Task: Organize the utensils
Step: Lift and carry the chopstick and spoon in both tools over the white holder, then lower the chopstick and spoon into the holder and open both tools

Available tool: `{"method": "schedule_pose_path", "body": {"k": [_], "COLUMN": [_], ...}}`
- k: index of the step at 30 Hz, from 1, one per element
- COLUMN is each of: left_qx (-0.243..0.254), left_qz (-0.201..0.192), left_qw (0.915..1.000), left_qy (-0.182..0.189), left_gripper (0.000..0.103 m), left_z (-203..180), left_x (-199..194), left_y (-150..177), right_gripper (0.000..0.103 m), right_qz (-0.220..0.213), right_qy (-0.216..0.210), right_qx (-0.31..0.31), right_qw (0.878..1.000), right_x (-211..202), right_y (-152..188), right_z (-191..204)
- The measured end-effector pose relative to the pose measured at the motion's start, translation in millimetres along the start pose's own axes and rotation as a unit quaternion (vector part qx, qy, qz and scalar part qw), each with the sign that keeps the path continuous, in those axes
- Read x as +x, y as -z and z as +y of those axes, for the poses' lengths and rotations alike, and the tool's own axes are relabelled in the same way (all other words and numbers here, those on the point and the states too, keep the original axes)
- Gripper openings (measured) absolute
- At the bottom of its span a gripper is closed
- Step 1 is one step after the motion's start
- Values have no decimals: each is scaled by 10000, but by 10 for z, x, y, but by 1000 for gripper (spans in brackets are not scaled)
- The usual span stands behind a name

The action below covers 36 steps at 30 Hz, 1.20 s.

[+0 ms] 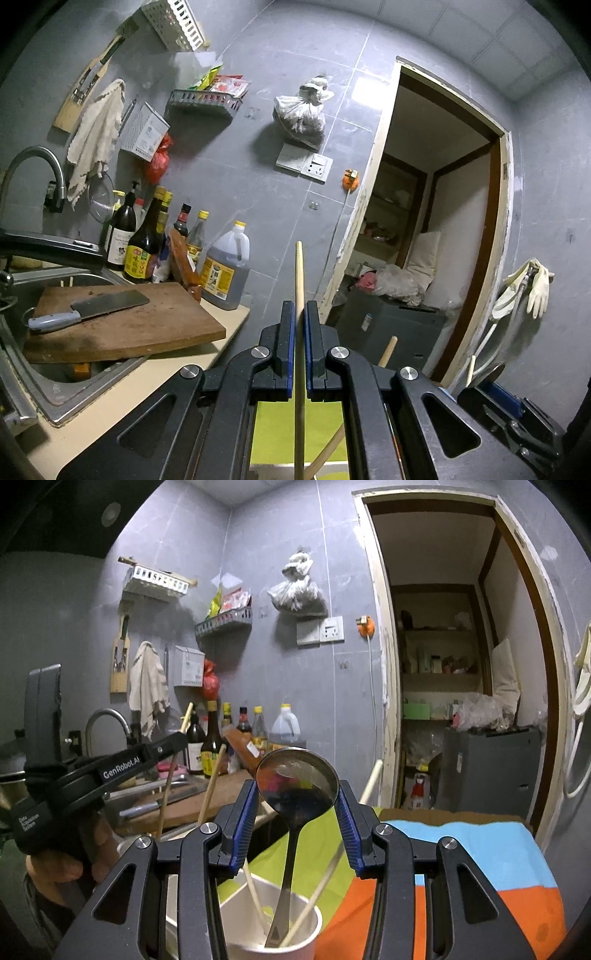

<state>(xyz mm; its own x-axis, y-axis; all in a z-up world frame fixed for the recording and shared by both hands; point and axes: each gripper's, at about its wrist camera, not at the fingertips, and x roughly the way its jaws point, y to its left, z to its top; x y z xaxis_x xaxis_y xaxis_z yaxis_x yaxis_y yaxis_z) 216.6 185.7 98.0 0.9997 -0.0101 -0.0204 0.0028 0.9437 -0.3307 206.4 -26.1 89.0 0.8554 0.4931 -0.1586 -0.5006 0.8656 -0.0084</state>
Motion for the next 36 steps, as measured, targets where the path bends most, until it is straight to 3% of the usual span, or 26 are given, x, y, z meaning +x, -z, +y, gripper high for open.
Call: {"method": "schedule_pose_path", "body": {"k": [12, 28, 30, 32, 36], "left_qx": [285, -109, -137, -87, -3], "left_qz": [298, 937, 932, 907, 806], "left_qw": [9991, 9954, 9953, 9955, 9962], "left_qy": [-96, 163, 209, 259, 339], "left_gripper": [3, 5, 9, 22, 28], "left_z": [-132, 14, 17, -17, -130], "left_x": [-86, -325, -373, -423, -505], "left_y": [277, 422, 395, 359, 271], "right_gripper": [40, 43, 45, 49, 55], "right_qz": [317, 463, 408, 333, 135], "right_qy": [-67, -286, -317, -311, -190], "right_qx": [35, 235, 288, 317, 379], "right_qw": [9995, 9982, 9983, 9985, 9990], "right_x": [-4, -142, -186, -228, -360], "right_y": [152, 228, 221, 203, 133], "right_z": [-20, -58, -74, -91, -162]}}
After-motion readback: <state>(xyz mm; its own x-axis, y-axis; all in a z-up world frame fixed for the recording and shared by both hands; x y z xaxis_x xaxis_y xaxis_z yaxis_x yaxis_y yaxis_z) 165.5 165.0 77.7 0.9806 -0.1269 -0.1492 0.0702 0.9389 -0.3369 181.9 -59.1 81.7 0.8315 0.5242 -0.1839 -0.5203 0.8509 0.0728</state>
